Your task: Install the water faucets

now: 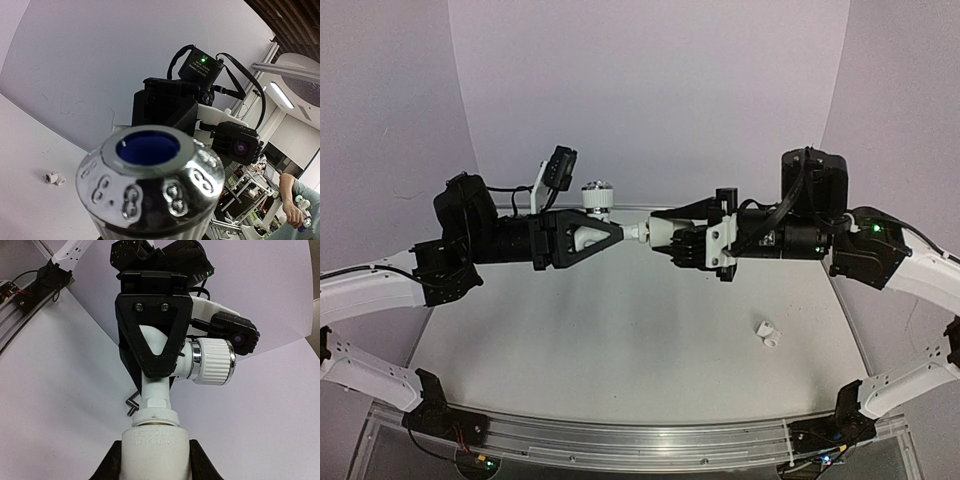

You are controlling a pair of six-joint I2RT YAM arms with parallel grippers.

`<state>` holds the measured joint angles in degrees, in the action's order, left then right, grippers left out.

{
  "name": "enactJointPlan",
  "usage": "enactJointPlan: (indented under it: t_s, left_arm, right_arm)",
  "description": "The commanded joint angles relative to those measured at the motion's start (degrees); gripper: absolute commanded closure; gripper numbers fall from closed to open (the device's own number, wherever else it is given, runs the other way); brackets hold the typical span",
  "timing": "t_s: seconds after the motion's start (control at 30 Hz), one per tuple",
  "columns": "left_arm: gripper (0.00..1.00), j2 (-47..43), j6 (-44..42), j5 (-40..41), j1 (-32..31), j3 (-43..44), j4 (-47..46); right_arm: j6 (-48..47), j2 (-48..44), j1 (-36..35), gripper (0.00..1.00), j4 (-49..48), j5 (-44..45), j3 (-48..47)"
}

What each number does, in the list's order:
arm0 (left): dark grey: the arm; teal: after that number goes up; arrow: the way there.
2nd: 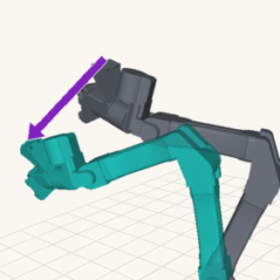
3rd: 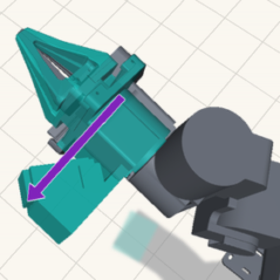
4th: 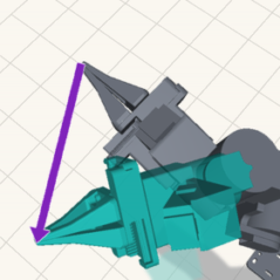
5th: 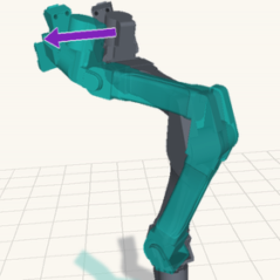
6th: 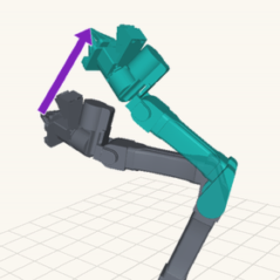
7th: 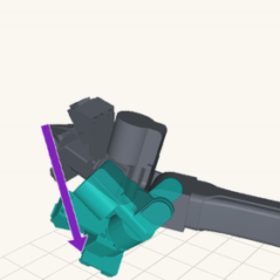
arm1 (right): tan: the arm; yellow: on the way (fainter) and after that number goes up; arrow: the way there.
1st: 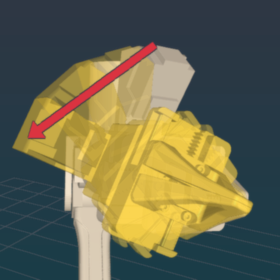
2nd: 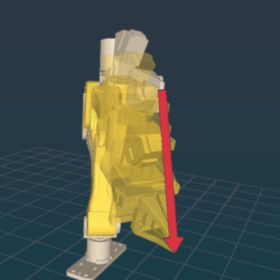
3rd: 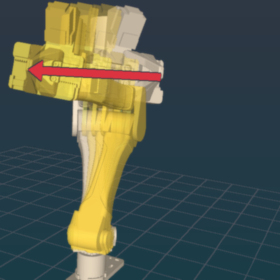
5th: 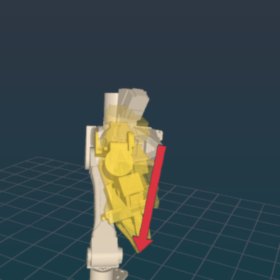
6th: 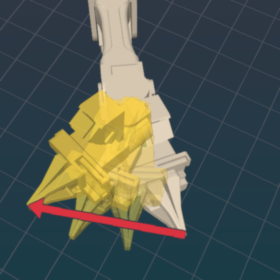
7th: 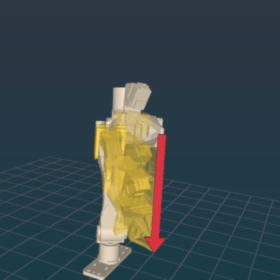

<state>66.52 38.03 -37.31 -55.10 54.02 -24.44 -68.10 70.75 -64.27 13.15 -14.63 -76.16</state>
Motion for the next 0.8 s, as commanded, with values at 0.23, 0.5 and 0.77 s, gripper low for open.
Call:
enactJointPlan:
  t_s: [0.23, 0.5, 0.77]
  left_arm:
    - [1.0, -0.6, -1.2, 0.2, 0.1, -0.2, -7.6]
    - [1.0, -4.9, -16.4, 1.4, 0.1, -3.3, -8.8]
    - [1.0, -5.0, -32.9, 0.0, -0.2, -1.6, -0.7]
  right_arm:
    - [10.0, -0.6, 0.0, 1.0, -1.0, -0.6, -2.1]
    - [40.7, -0.3, 0.1, 1.0, 1.1, -4.8, -2.0]
    - [64.3, 1.1, 2.2, 1.0, 1.0, -12.4, -3.8]
